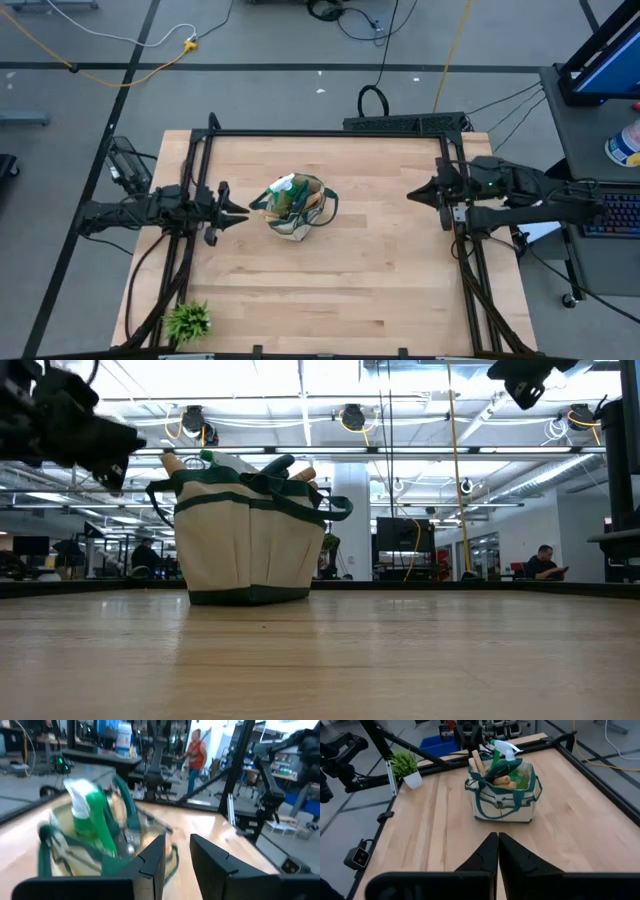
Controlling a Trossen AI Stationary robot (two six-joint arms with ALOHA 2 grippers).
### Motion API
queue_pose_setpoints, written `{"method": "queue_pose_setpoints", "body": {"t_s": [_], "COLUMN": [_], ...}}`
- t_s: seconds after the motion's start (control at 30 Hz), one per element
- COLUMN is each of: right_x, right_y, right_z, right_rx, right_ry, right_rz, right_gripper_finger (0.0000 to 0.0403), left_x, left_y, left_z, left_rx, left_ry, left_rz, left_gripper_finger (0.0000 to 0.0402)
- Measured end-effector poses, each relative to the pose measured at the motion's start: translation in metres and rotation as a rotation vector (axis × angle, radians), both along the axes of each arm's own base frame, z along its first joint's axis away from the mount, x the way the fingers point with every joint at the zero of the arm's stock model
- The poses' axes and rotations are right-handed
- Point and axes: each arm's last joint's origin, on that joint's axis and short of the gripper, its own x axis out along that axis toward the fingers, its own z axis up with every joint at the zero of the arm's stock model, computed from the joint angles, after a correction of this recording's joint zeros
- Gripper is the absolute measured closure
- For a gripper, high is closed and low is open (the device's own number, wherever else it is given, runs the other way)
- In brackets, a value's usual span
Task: Pick & Place Garden tools in Gardening bag
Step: Return to Home Position
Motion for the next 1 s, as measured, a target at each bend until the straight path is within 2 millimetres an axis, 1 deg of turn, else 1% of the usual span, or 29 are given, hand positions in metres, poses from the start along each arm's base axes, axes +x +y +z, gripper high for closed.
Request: {"method": "queue_pose_setpoints", "body": {"t_s": [0.03, 0.13, 0.33, 0.5, 0.6, 0.8, 0.93, 1.0], "right_x": [-0.001, -0.001, 0.000, -0.006, -0.012, -0.026, -0.031, -0.032], "right_y": [0.000, 0.000, 0.002, 0.003, 0.003, 0.004, 0.004, 0.004], "right_z": [-0.001, -0.011, -0.043, -0.065, -0.072, -0.075, -0.087, -0.097], "right_rx": [0.000, -0.001, 0.030, 0.075, 0.079, 0.058, 0.055, 0.065], "right_ry": [-0.006, -0.020, -0.083, -0.090, -0.106, -0.178, -0.193, -0.188], "right_rz": [0.000, 0.001, 0.068, 0.057, 0.055, 0.061, 0.061, 0.058], "right_gripper_finger": [0.0399, 0.0398, 0.0398, 0.0398, 0.0399, 0.0399, 0.0399, 0.0399], "left_x": [0.001, 0.002, 0.003, 0.003, 0.003, 0.003, 0.003, 0.003], "left_y": [0.000, 0.000, 0.000, 0.000, 0.000, 0.000, 0.001, 0.001], "left_z": [-0.005, -0.006, -0.006, -0.006, -0.007, -0.007, -0.007, -0.007], "left_rx": [-0.004, -0.005, 0.004, 0.013, 0.020, 0.038, 0.036, 0.037], "left_ry": [0.011, 0.011, 0.015, 0.014, 0.014, 0.014, 0.019, 0.021], "left_rz": [-0.005, -0.008, -0.008, -0.007, -0.007, 0.005, 0.030, 0.043], "left_gripper_finger": [0.0309, 0.0309, 0.0309, 0.0309, 0.0309, 0.0309, 0.0309, 0.0309]}}
